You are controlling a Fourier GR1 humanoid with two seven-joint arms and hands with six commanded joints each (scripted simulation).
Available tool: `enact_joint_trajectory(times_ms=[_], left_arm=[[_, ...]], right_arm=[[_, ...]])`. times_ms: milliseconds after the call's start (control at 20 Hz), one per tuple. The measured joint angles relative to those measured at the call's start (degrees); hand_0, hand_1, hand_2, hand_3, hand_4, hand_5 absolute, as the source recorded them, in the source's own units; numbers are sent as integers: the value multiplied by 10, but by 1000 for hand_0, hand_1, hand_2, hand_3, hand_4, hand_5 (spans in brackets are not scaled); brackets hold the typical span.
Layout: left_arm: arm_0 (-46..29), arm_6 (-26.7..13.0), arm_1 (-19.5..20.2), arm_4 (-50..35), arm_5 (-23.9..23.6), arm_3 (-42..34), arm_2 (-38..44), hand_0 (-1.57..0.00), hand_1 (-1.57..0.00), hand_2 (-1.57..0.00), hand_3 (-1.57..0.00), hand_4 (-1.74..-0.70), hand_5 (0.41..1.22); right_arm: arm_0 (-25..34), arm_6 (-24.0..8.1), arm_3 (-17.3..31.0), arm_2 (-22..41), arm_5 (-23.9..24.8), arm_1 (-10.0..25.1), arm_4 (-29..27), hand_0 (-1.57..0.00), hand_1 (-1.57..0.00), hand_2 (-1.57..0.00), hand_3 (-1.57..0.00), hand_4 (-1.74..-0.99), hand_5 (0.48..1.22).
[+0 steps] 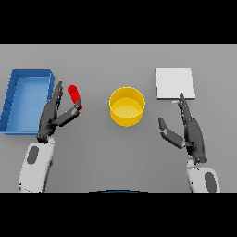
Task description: Pick up the red beaker and tilt it to pour out 1 green nut into yellow bowl. Pick up the yellow bowl and place it on the metallic measuring scale.
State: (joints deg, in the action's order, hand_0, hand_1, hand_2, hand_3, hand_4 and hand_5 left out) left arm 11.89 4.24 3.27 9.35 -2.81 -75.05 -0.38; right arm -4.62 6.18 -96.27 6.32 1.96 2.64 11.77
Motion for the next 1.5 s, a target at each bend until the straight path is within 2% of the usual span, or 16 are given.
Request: enact_joint_trajectory(times_ms=[100,250,450,500,550,800,850,900,950,1050,1150,1200,1250,1350,1400,1500], left_arm=[[28,10,-4,-1,-3,46,9,1,1,1,1,-1175,635],[55,47,-2,-6,-3,96,24,1,1,1,1,-1194,631],[109,64,-9,16,-27,172,27,1,1,1,1,-1242,657],[119,79,-13,23,-33,183,24,1,1,1,1,-1252,661],[133,82,-15,25,-38,198,26,1,1,1,1,-1256,664],[172,104,-10,33,-50,249,35,1,1,1,1,-1271,692],[175,108,-12,31,-49,255,37,1,-24,-41,1,-1297,715],[184,118,-11,26,-55,267,46,-93,-141,-150,-47,-1324,741],[189,130,-15,25,-61,278,50,-322,-364,-358,-218,-1355,770],[197,131,-24,21,-75,293,59,-772,-799,-794,-584,-1480,933],[205,172,-28,27,-74,308,61,-1060,-1077,-1074,-891,-1569,1036],[204,196,-34,27,-73,312,62,-1162,-1176,-1173,-997,-1601,1073],[207,194,-34,22,-73,315,66,-1244,-1255,-1253,-1111,-1572,1103],[214,192,-36,18,-77,322,70,-1361,-1369,-1367,-1277,-1633,1125],[214,185,-39,16,-80,320,70,-1403,-1409,-1408,-1336,-1654,1127],[212,187,-36,11,-85,317,75,-1464,-1467,-1467,-1420,-1686,1129]], right_arm=[[-1,5,4,2,1,0,5,1,1,1,1,-1233,666],[-3,1,2,-1,0,5,4,1,1,1,1,-1247,672],[-7,4,-5,5,0,2,8,1,1,1,1,-1250,683],[-14,10,-10,6,-3,1,5,1,1,1,1,-1257,686],[-11,0,-12,6,-3,-1,3,1,1,1,1,-1264,690],[-8,1,-5,4,-1,-2,3,1,1,1,1,-1265,691],[-13,11,-11,4,-3,0,1,1,1,1,1,-1259,691],[-16,13,-17,2,-3,6,2,1,1,1,1,-1255,691],[-18,9,-20,5,0,5,8,1,1,1,1,-1252,690],[-10,-4,-10,1,5,4,9,1,1,1,1,-1245,692],[-10,6,-11,3,5,5,13,1,1,1,1,-1240,693],[-5,2,-2,0,3,4,9,1,1,1,1,-1233,688],[-12,12,-8,0,1,6,7,1,1,1,1,-1233,686],[-10,8,-9,6,5,-3,11,1,1,1,1,-1219,680],[1,1,1,1,8,-2,10,1,1,1,1,-1207,677],[-3,6,-3,4,6,3,16,1,1,1,1,-1186,670]])
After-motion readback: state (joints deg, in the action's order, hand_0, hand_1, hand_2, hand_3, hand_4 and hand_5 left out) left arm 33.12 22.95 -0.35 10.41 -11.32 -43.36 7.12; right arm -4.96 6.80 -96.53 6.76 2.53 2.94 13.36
